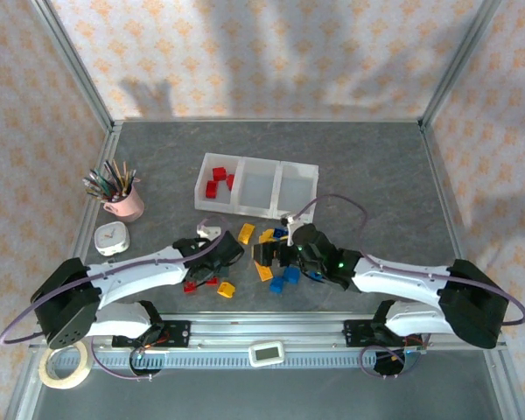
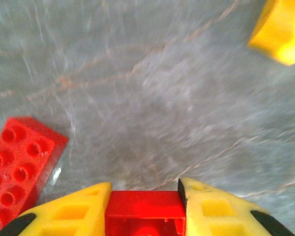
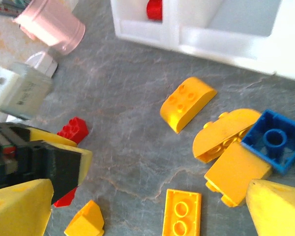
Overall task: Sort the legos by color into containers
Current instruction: Pick up the lego from the bottom-left of the table, then place the lego in the container.
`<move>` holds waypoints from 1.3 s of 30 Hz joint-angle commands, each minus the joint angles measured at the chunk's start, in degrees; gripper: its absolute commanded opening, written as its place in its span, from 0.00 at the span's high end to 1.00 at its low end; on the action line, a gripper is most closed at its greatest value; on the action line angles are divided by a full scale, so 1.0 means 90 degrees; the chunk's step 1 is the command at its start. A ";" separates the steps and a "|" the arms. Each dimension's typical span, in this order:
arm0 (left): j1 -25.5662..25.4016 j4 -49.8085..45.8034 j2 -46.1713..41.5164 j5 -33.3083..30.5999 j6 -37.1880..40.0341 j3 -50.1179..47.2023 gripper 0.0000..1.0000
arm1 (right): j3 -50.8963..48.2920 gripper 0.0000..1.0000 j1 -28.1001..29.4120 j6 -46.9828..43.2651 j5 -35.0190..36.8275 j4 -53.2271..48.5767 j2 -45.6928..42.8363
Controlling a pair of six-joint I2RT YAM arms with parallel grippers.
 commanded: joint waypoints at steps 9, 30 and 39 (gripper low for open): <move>0.1546 0.0261 0.0612 -0.1075 0.1807 0.2251 0.66 | 0.0857 0.00 -0.0729 0.0114 0.0309 -0.0707 -0.0079; 0.3111 0.1398 0.4092 -0.0114 0.2842 0.5112 0.59 | 0.1256 0.00 -0.1060 -0.0145 0.0370 -0.0528 0.0509; 0.3169 0.1263 0.3921 -0.0039 0.2860 0.5160 0.47 | 0.1430 0.00 -0.1069 -0.0412 0.0235 -0.0636 0.0616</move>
